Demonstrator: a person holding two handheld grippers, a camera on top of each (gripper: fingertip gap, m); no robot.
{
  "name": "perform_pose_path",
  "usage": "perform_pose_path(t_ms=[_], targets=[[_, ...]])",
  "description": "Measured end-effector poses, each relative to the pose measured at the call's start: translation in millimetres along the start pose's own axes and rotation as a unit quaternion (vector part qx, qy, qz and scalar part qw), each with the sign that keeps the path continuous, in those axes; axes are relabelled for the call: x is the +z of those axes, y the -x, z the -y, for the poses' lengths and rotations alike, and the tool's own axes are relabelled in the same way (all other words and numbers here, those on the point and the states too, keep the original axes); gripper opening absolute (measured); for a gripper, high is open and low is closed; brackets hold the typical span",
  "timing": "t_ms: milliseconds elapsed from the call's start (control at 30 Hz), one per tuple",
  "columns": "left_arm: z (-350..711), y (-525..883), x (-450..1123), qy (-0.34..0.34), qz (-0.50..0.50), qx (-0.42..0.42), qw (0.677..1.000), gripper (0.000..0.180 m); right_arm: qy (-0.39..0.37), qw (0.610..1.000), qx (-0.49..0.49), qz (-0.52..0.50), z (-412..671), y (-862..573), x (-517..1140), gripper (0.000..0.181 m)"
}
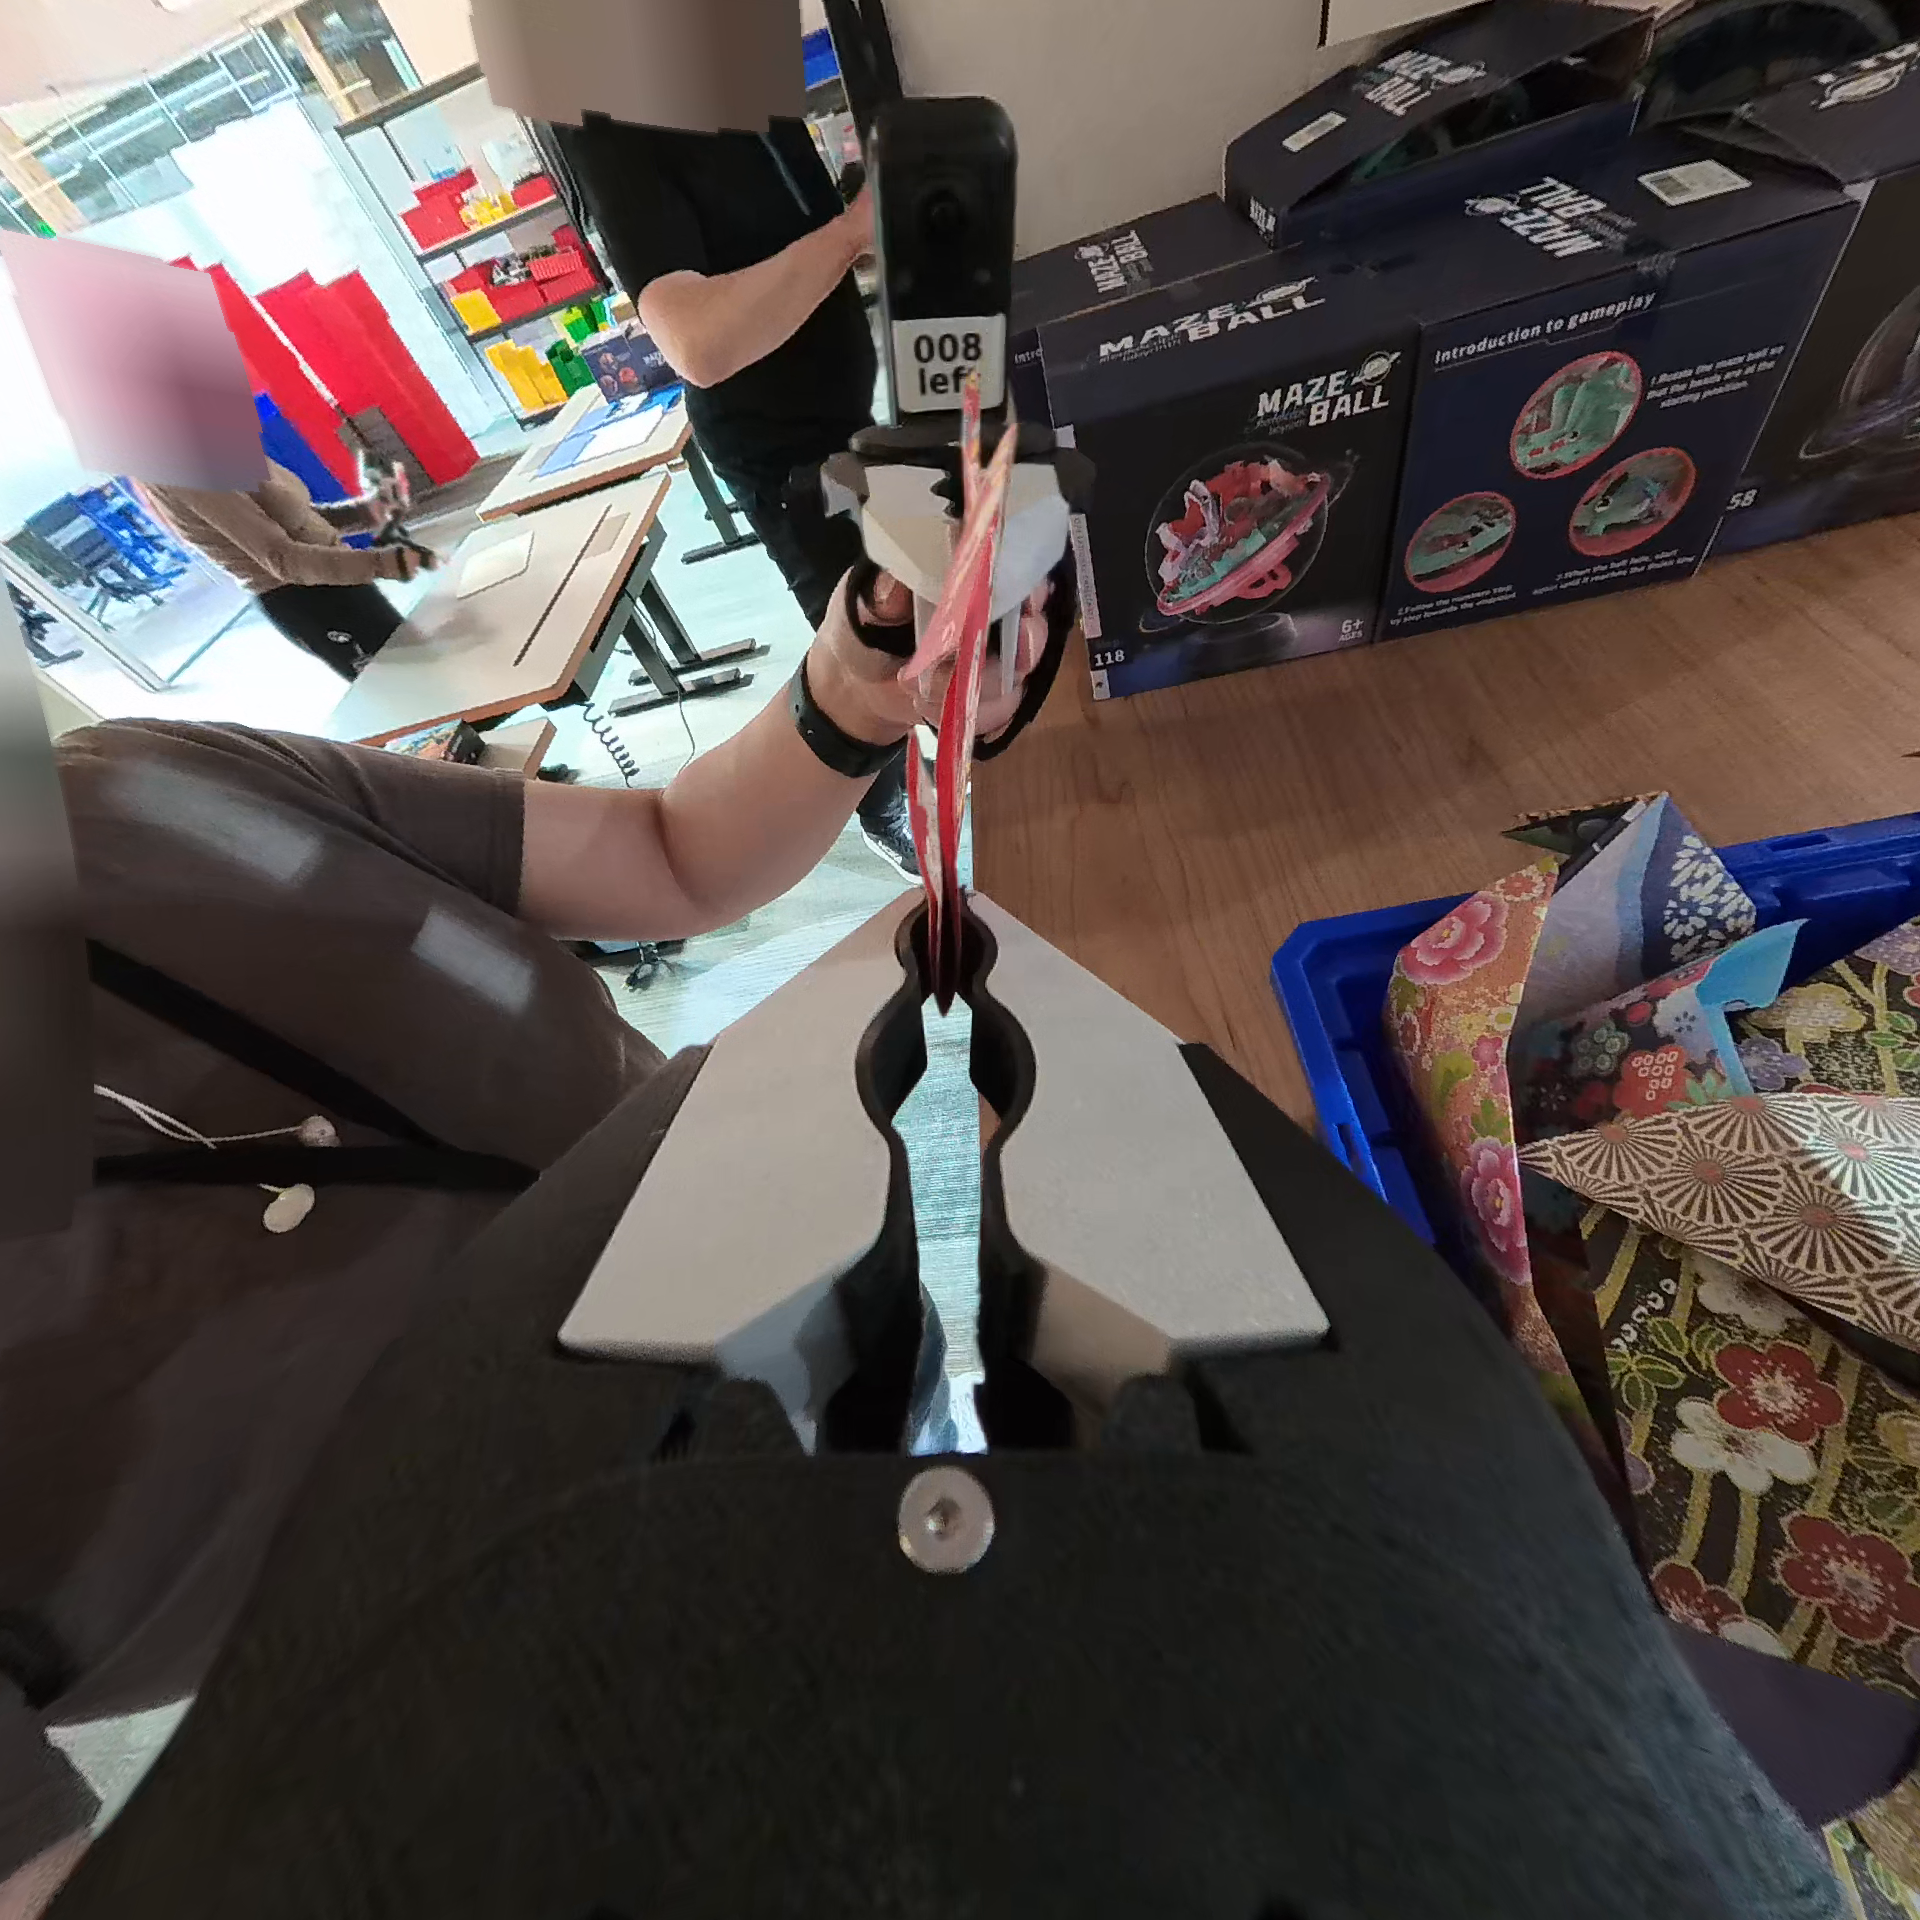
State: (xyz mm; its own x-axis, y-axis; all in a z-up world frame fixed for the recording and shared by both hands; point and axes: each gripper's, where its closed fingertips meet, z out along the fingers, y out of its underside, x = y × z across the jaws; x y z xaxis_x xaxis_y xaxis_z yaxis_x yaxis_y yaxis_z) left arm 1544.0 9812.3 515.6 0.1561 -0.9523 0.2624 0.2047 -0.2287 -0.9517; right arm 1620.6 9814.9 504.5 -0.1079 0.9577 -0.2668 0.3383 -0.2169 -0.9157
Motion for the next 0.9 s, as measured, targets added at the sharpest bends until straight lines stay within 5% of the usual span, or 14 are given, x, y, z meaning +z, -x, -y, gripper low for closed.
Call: perform_pose_path(t_ms=[100, 200, 400, 600, 733, 800, 900], targets=[[-2, -2, 0, 0.004, -0.013, -0.009, 1.0, 0.0, 0.011, 1.0, 0.002, 0.011, -3, 5, -1, 0.006], [-6, -5, -1, 0.021, -0.016, -0.003, 1.0, 0.0, 0.049, 0.999, -0.004, -0.01, -9, 1, -6, 0.041], [-25, -11, -2, 0.107, -0.018, 0.032, 0.994, 0.0, 0.138, 0.984, -0.098, -0.061, 11, -1, -15, 0.052], [-30, -11, 6, 0.135, -0.017, 0.043, 0.99, 0.0, 0.257, 0.958, -0.103, -0.07, 7, -8, 15, 0.04], [-28, -11, 5, 0.121, -0.017, 0.045, 0.991, 0.0, 0.286, 0.953, -0.096, -0.04, 1, -2, 25, 0.0], [-28, -7, 3, 0.114, -0.001, 0.046, 0.992, 0.002, 0.287, 0.953, -0.099, -0.026, 1, -1, 28, 0.0], [-17, 10, -9, 0.081, 0.066, 0.052, 0.993, 0.055, 0.288, 0.953, -0.087, -0.037, 13, -22, 19, 0.0]])
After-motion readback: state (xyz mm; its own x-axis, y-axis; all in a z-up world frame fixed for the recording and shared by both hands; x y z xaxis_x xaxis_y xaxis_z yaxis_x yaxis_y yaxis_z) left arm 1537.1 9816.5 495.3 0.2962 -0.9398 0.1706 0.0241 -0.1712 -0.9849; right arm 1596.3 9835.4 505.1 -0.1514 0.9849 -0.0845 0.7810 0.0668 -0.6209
